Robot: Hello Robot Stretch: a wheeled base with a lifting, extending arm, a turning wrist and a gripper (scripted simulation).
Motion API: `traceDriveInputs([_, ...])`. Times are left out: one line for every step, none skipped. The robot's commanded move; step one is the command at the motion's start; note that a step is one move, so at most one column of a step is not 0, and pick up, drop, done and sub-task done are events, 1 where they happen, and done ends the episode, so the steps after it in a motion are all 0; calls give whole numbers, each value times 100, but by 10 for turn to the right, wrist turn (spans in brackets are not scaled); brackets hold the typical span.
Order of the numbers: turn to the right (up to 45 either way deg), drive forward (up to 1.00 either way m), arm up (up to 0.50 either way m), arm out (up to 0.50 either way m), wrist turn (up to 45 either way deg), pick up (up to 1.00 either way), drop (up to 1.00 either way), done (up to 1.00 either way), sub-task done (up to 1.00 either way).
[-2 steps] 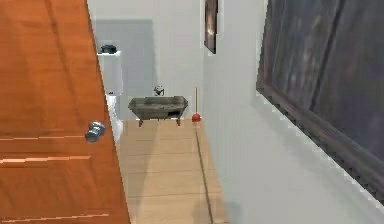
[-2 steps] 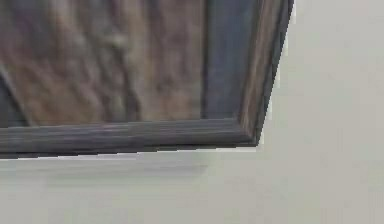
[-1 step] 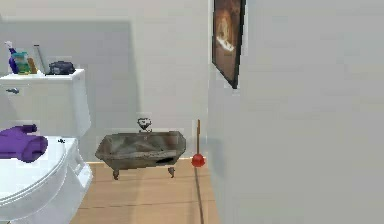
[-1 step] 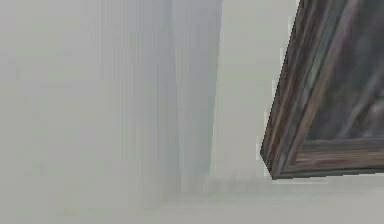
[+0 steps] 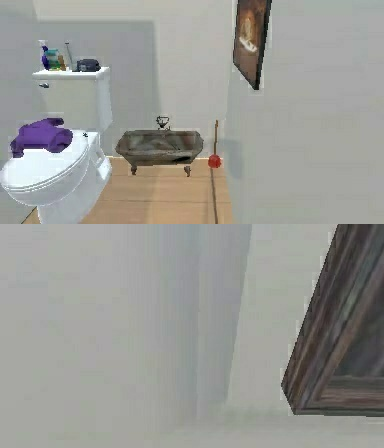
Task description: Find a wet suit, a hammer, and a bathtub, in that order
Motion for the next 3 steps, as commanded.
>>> traceDriveInputs([0, 60, 0, 0, 0, 0, 0, 0, 0])
traceDriveInputs([-150, 0, 0, 0, 0, 0, 0, 0, 0])
traceDriveInputs([0, 0, 0, 0, 0, 0, 0, 100, 0])
